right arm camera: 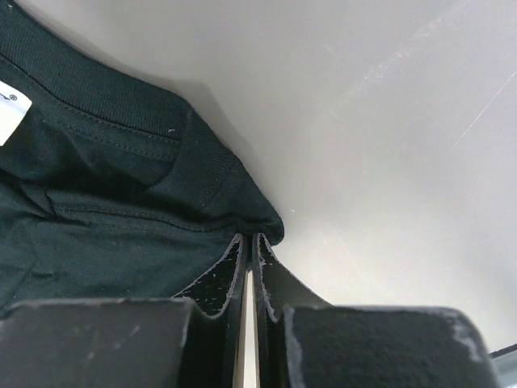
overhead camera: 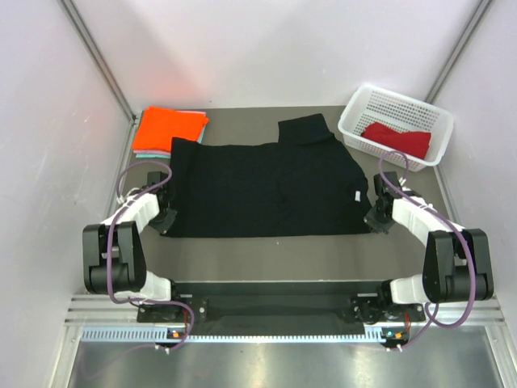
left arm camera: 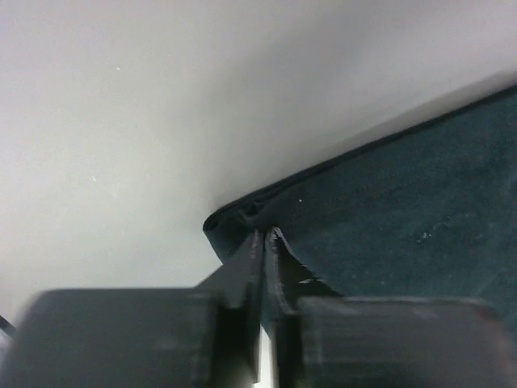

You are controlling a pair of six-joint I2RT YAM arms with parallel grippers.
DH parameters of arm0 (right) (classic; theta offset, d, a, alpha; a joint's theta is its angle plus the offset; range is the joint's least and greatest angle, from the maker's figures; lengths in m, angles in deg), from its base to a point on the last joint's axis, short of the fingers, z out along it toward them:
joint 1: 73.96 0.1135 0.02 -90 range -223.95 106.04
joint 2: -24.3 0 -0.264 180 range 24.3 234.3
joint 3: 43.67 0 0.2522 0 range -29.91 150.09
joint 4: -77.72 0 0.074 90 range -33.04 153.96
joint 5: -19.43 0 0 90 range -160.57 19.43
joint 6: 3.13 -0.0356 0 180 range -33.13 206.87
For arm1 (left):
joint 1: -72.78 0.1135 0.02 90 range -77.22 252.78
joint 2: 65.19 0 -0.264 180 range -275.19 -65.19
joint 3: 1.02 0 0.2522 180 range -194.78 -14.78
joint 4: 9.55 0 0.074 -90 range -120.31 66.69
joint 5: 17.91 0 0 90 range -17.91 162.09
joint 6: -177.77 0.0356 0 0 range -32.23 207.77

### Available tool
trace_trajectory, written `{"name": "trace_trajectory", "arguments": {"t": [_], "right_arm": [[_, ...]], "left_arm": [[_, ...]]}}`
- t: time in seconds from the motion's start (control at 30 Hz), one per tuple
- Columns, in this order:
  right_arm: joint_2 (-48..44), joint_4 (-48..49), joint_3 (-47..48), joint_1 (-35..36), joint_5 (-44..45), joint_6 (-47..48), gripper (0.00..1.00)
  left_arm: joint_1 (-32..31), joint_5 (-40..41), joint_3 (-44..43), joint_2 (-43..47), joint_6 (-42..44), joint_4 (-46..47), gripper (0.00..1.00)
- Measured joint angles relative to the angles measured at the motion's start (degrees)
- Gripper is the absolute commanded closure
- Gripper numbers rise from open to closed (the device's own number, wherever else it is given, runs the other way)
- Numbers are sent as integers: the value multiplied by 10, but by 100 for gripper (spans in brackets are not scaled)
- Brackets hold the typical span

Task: Fold and stack the t-shirts
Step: Fold the tshirt

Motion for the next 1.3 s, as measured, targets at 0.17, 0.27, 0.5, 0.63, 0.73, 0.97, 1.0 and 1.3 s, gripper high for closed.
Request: {"name": "trace_trajectory", "arguments": {"t": [0.17, 0.27, 0.5, 0.63, 0.73, 0.97, 1.0, 1.3], "right_arm": [[0, 0, 0, -9, -9, 5, 100], [0, -3, 1, -11, -11, 10, 100], [-49, -23, -5, -37, -11, 20, 100], [-99, -40, -9, -38, -11, 21, 100], [-104, -52, -9, -40, -15, 21, 100], [-115, -79, -36, -51, -26, 24, 100], [-120, -84, -40, -52, -27, 25, 100], [-160, -112, -49, -56, -27, 24, 100]], "left_arm": [[0, -1, -2, -2, -2, 0, 100], [0, 2, -2, 1, -10, -3, 100], [0, 12, 36, 76, -12, -1, 100], [0, 15, 44, 101, -13, -12, 100], [0, 16, 44, 97, -16, -26, 100], [0, 15, 64, 83, -35, -43, 100], [0, 16, 70, 89, -39, -42, 100], [0, 28, 93, 169, -50, -80, 100]]}}
